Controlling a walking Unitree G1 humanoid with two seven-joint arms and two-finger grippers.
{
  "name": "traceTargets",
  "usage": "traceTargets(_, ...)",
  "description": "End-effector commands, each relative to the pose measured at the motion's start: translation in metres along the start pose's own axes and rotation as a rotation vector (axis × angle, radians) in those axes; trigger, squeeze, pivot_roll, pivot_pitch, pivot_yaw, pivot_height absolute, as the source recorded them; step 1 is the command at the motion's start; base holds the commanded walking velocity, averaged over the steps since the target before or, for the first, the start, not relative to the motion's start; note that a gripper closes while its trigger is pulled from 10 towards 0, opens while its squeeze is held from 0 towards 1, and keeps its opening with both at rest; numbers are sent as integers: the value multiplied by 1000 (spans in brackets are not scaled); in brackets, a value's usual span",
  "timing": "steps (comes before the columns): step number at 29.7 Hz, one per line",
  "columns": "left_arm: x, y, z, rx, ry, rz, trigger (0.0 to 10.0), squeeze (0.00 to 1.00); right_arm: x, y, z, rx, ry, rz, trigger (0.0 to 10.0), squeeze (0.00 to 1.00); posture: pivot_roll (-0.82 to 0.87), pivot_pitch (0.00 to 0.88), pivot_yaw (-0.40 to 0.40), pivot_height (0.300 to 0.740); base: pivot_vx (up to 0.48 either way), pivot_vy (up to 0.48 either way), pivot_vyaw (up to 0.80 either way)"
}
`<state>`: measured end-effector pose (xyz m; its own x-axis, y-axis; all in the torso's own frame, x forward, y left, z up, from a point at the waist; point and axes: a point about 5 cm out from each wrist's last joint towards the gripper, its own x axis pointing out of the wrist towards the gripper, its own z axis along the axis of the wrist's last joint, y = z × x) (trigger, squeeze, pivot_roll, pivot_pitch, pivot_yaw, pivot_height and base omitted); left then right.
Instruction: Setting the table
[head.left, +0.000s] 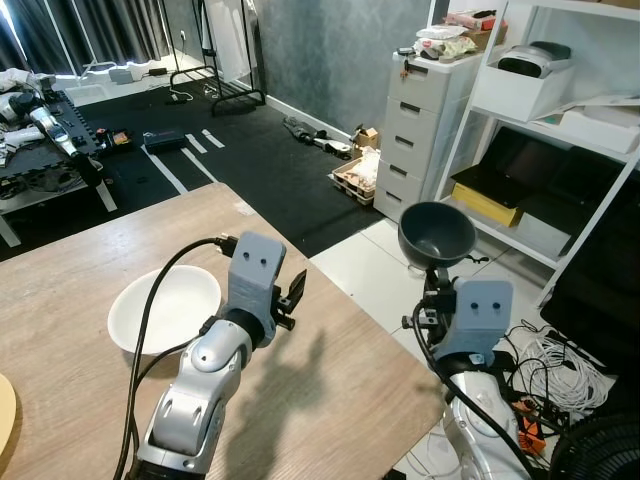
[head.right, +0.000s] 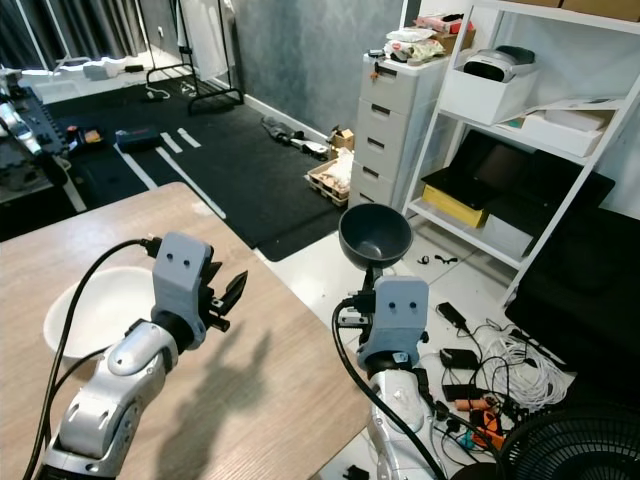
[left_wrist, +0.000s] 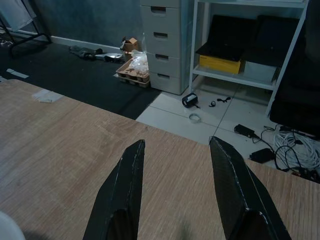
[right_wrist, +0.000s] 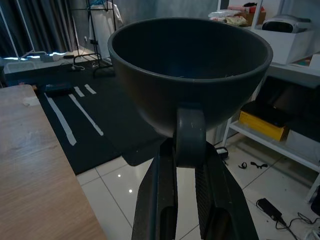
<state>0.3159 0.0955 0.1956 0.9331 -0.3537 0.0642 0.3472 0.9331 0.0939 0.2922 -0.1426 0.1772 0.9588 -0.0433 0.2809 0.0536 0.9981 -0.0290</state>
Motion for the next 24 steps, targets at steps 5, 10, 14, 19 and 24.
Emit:
traceTargets(5, 1, 3, -6, 20, 20, 12, 10000, 0, 1, -1, -2, -5, -6, -6, 10000, 0, 35, 32, 114, 740, 0, 0, 0)
traceTargets(10, 4, 5, -5, 25, 16, 20, 10000, 0, 3, -3, -1, -12, -12, -11, 10000, 0, 30, 33, 116, 740, 0, 0, 0)
traceTargets(14, 5, 6, -5, 27, 13, 23, 10000, 0, 3, -4, -1, -14, -13, -11, 10000, 0, 30, 31, 118, 740, 0, 0, 0)
traceTargets(19, 5, 8, -6, 30, 14, 25, 10000, 0, 2, -4, -2, -15, -13, -15, 10000, 0, 30, 32, 123, 740, 0, 0, 0)
traceTargets(24, 6, 9, -7, 33, 19, 19, 10000, 0, 2, -5, -2, -16, -12, -24, 10000, 0, 20, 37, 130, 740, 0, 0, 0)
